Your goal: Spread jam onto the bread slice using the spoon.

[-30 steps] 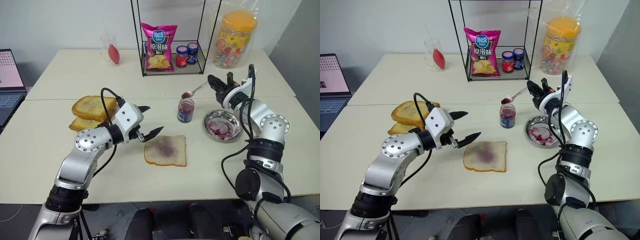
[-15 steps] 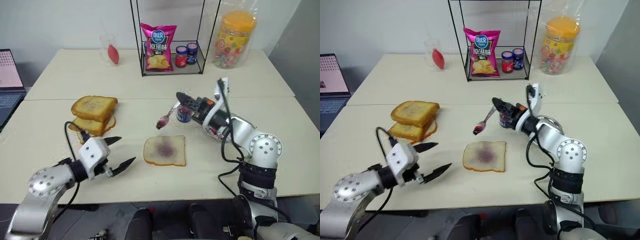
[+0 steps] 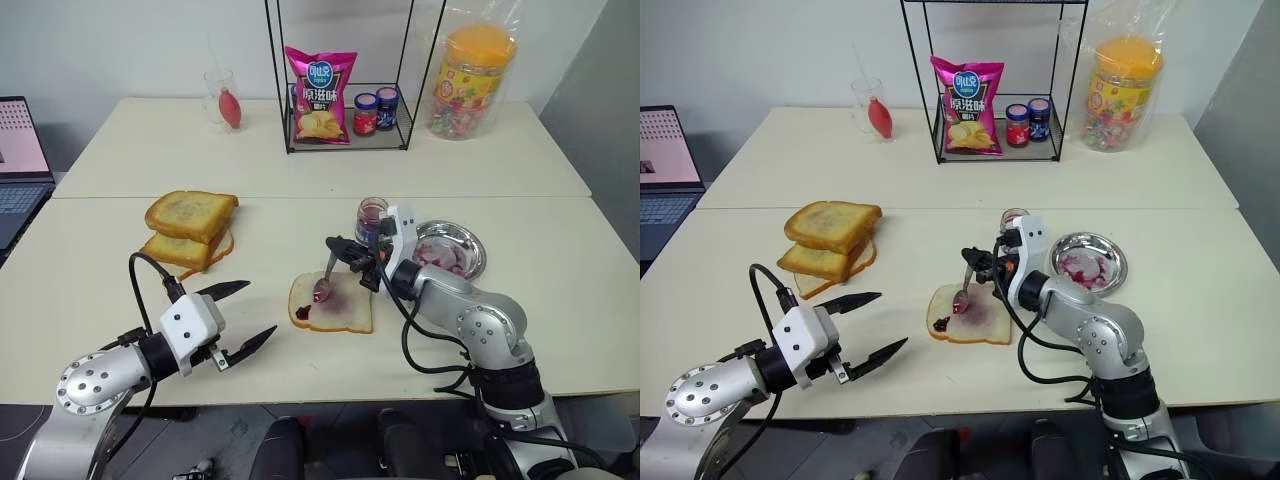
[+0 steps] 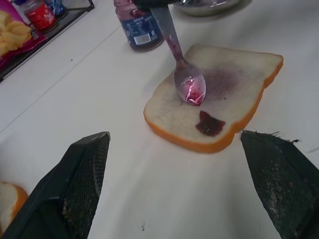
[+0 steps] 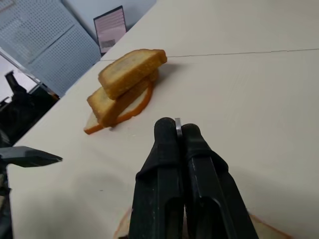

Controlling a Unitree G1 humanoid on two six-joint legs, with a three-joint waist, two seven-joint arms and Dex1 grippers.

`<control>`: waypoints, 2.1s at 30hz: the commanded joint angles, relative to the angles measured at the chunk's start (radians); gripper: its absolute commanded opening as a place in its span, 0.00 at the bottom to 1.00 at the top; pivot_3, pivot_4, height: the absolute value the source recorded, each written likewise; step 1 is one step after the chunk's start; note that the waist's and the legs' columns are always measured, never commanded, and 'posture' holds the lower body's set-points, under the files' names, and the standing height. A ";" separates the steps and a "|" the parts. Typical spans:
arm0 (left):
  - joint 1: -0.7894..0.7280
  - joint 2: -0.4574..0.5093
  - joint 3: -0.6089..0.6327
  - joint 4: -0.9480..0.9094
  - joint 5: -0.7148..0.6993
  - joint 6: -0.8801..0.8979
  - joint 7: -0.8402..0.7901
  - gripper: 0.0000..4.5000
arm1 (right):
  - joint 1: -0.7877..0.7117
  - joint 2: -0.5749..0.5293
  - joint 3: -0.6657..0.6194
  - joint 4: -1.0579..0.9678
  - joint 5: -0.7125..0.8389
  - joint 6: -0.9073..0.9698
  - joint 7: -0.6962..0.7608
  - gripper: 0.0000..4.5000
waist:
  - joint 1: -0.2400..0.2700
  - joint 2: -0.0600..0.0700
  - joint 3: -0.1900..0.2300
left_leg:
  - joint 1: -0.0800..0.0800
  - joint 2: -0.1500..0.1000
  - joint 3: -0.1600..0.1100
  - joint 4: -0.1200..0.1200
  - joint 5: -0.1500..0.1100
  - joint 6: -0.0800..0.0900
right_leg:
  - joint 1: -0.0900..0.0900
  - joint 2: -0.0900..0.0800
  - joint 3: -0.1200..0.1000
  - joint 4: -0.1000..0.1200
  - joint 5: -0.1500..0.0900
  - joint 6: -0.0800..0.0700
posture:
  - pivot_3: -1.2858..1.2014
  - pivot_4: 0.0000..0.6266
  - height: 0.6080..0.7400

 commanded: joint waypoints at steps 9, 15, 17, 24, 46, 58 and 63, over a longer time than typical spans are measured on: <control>0.028 0.020 0.005 0.095 0.027 -0.157 -0.049 0.97 | -0.007 -0.044 -0.107 -0.157 0.068 0.051 0.031 0.00 | 0.001 0.000 0.000 | 0.000 0.000 0.000 0.001 0.000 0.000 | 0.000 0.000 0.000 0.001 -0.001 0.001 | 0.52 0.24 1.00; 0.026 0.019 -0.003 0.109 0.020 -0.165 -0.048 0.97 | 0.005 0.051 -0.101 -0.119 0.114 0.096 0.002 0.00 | 0.000 0.000 0.000 | 0.000 0.004 0.000 0.000 0.000 0.000 | 0.000 0.003 0.000 0.001 0.000 -0.001 | 0.52 0.24 1.00; 0.022 0.020 -0.009 0.093 0.007 -0.143 -0.049 0.97 | 0.003 0.082 -0.078 -0.076 0.083 0.081 0.006 0.00 | -0.001 0.000 0.000 | 0.000 0.007 0.000 0.000 0.000 0.000 | 0.000 0.004 0.000 0.001 0.000 -0.001 | 0.52 0.24 1.00; 0.036 0.045 0.019 0.018 -0.090 -0.005 -0.059 0.97 | -0.012 0.151 -0.065 0.046 0.047 0.064 0.030 0.00 | -0.001 -0.001 -0.001 | 0.001 0.009 0.000 0.000 0.000 0.000 | 0.000 0.010 0.000 0.001 0.000 -0.003 | 0.52 0.24 1.00; 0.069 0.069 0.068 -0.008 -0.114 0.032 -0.089 0.97 | -0.083 0.122 -0.132 -0.041 0.093 0.115 0.051 0.00 | -0.001 -0.001 -0.001 | 0.002 0.012 0.000 0.000 0.000 0.000 | -0.002 0.013 0.000 0.002 0.000 -0.004 | 0.52 0.24 1.00; 0.112 0.063 0.081 -0.012 -0.110 0.016 -0.094 0.97 | -0.065 0.177 -0.092 0.067 0.109 0.155 0.066 0.00 | -0.003 -0.001 -0.001 | 0.002 0.012 0.000 -0.001 0.000 0.000 | -0.002 0.014 0.001 0.002 0.000 -0.005 | 0.52 0.24 1.00; 0.123 0.062 0.082 -0.011 -0.107 0.007 -0.095 0.97 | -0.050 0.182 -0.091 0.095 0.087 0.144 0.068 0.00 | -0.003 -0.001 -0.001 | 0.002 0.012 0.000 -0.001 0.000 0.000 | -0.002 0.014 0.001 0.002 0.000 -0.005 | 0.52 0.24 1.00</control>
